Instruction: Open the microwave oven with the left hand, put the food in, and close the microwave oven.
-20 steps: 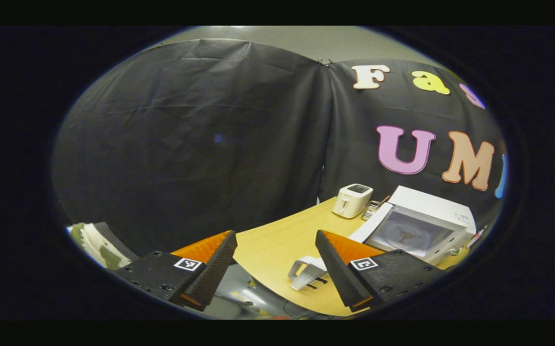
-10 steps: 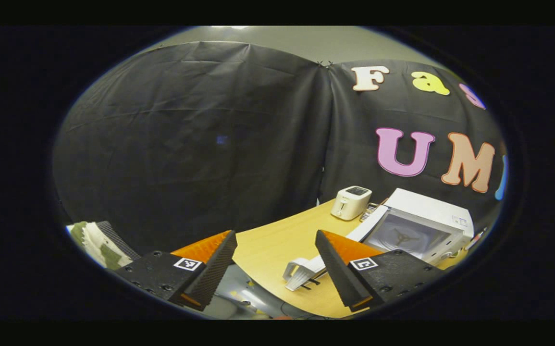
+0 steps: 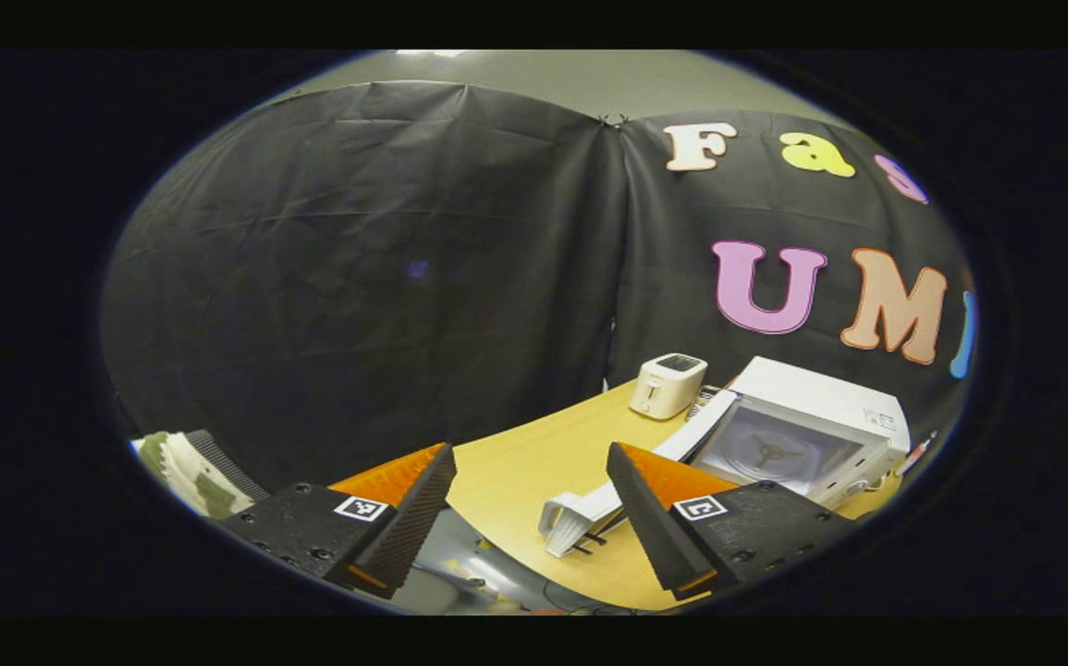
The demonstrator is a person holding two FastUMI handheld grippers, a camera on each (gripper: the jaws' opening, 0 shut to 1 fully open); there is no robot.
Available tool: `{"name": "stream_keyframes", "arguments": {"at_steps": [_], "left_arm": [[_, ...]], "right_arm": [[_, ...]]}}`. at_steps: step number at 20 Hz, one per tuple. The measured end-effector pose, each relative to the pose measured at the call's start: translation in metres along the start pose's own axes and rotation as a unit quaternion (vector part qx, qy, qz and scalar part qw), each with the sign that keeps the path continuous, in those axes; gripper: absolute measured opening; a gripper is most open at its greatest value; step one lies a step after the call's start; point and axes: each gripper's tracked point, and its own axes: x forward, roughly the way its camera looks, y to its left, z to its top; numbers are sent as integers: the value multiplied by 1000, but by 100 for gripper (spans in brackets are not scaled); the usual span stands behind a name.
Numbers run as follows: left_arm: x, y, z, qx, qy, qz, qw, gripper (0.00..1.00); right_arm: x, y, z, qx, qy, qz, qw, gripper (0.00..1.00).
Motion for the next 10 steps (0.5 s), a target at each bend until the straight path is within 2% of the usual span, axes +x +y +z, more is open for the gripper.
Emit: {"name": "stream_keyframes", "arguments": {"at_steps": [5, 8, 10], "left_arm": [[12, -6, -2, 1, 7, -14, 1000, 96], [24, -12, -3, 7, 11, -31, 999, 94], [33, -14, -1, 12, 11, -47, 999, 96]], "right_arm": [[-27, 10, 14, 9, -31, 12, 999, 36], [-40, 21, 16, 12, -49, 15, 999, 36], [-49, 34, 12, 17, -61, 22, 998, 36]]}}
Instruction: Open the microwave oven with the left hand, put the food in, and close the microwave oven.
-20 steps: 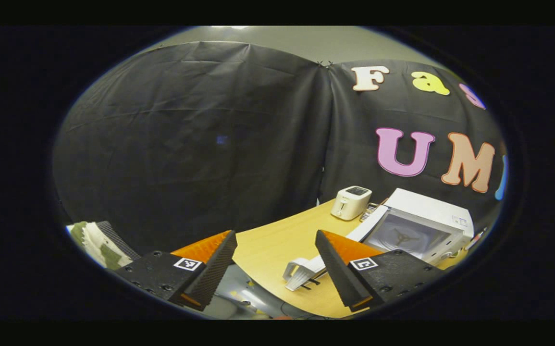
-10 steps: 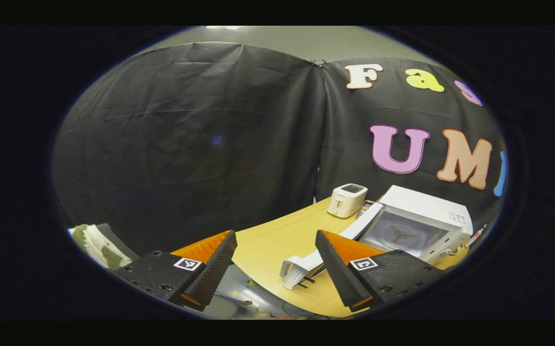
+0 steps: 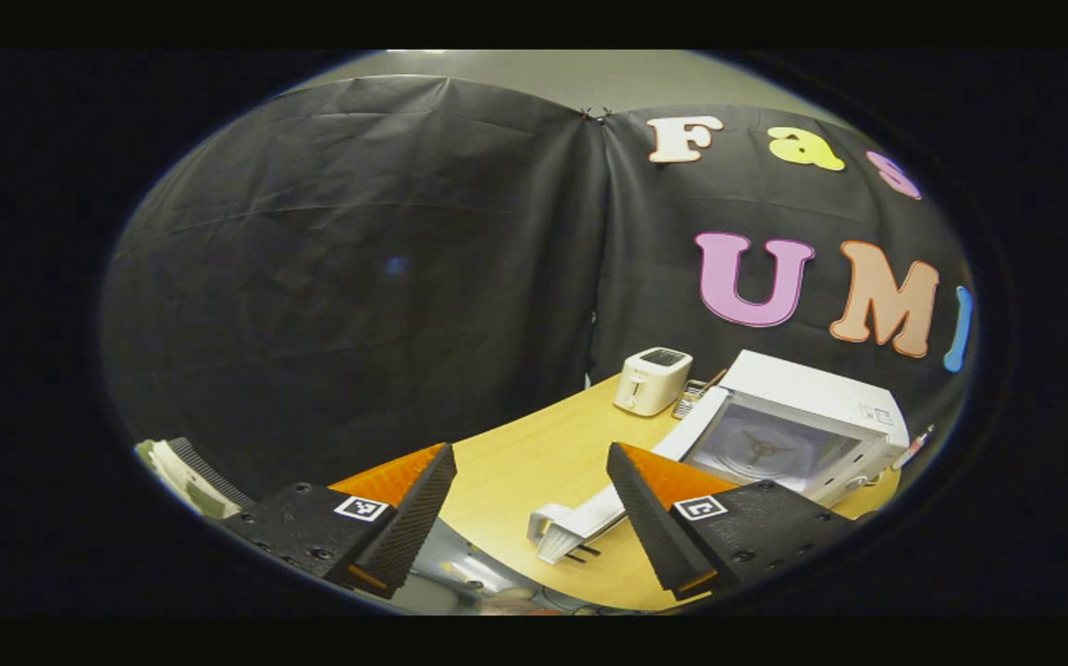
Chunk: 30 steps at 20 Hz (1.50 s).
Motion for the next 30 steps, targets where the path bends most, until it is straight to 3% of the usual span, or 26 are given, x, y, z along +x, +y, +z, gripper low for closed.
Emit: {"name": "stream_keyframes", "arguments": {"at_steps": [3, 11, 18, 21, 25, 28, 30], "left_arm": [[13, 2, -4, 14, 11, -28, 999, 96], [50, 26, -11, 36, 38, -71, 996, 96], [69, 28, -21, 34, 55, -116, 991, 96], [75, 32, -31, 27, 62, -123, 990, 96], [88, 41, -43, 14, 82, -123, 989, 99], [97, 46, -53, 3, 100, -123, 987, 94], [103, 48, -60, 2, 108, -119, 987, 97]], "right_arm": [[-8, 31, -11, 7, -15, 21, 1000, 37], [5, 153, -68, -17, -39, 131, 991, 36], [50, 226, -110, -46, -50, 169, 983, 36], [71, 248, -104, -55, -73, 170, 981, 32], [107, 271, -84, -66, -99, 166, 979, 36], [133, 280, -58, -80, -127, 152, 977, 36], [154, 281, -45, -94, -145, 135, 976, 36]]}}
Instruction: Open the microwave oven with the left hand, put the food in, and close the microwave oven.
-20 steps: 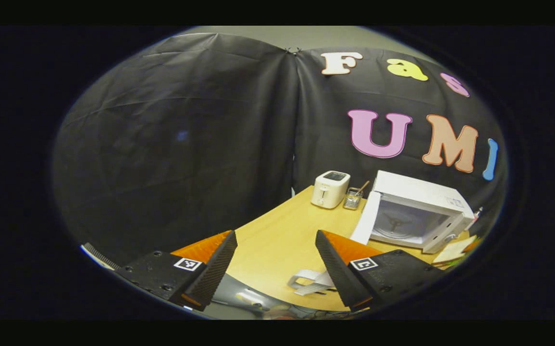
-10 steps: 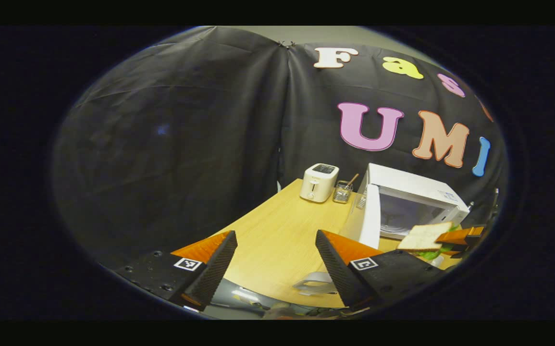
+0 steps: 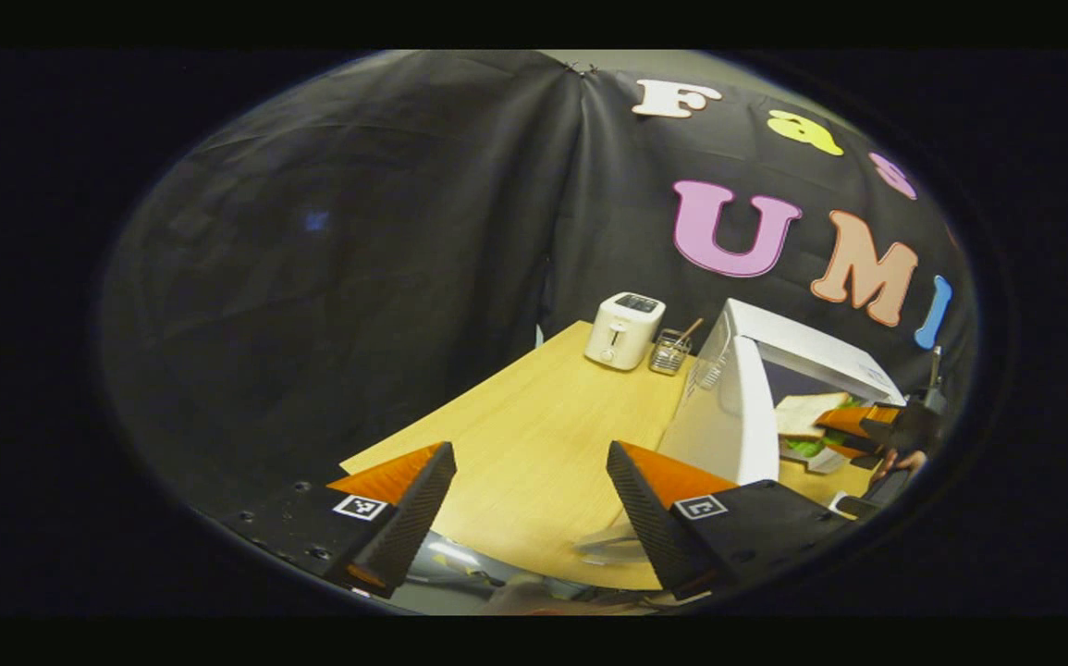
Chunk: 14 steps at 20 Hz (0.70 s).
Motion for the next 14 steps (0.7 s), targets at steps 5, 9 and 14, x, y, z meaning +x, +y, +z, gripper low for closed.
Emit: {"name": "stream_keyframes", "arguments": {"at_steps": [5, 9, 14], "left_arm": [[5, 6, -3, -7, 7, 11, 1000, 97], [7, 7, -3, -3, 11, 16, 1000, 96], [11, 10, -7, -13, 21, 26, 999, 96]], "right_arm": [[45, -10, -1, -51, -15, -32, 998, 35], [65, -3, 18, -76, -49, -33, 995, 35], [80, -2, 50, -134, -96, -57, 985, 43]]}}
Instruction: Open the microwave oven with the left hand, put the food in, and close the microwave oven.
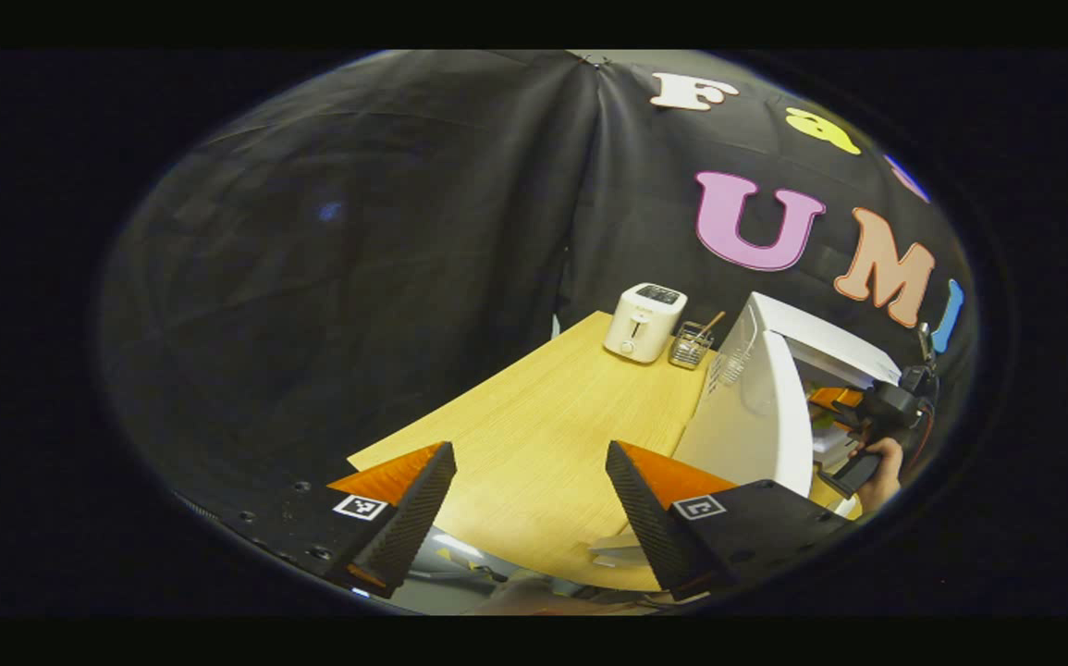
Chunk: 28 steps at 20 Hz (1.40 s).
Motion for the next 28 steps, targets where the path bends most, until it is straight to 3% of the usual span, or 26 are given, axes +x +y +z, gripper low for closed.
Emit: {"name": "stream_keyframes", "arguments": {"at_steps": [1, 6, 9, 12, 15, 16, 20, 25, 28], "left_arm": [[0, 1, -1, -3, 3, 1, 1000, 96], [0, 3, -2, -4, 4, 7, 1000, 96], [0, 2, -2, -3, 7, 4, 1000, 96], [-1, 1, -4, -1, 9, -1, 1000, 96], [-1, 1, -6, -2, 14, -10, 1000, 92], [-1, 1, -8, -2, 15, -12, 1000, 96], [-1, 0, -10, -2, 24, -26, 999, 95], [-6, -13, -14, 12, 31, -57, 998, 92], [-2, -19, -19, 28, 40, -72, 996, 89]], "right_arm": [[5, -3, 3, -10, -10, -11, 1000, 35], [19, -42, 13, -72, -43, -78, 993, 35], [26, -76, 1, -114, -18, -130, 985, 33], [21, -82, -2, -129, -16, -130, 983, 25], [10, -73, -4, -145, -17, -116, 982, 40], [5, -71, -5, -151, -15, -113, 982, 48], [-18, -58, -7, -175, -18, -95, 980, 53], [-57, -46, -4, -190, -26, -84, 978, 84], [-82, -40, 1, -183, -32, -78, 980, 95]]}}
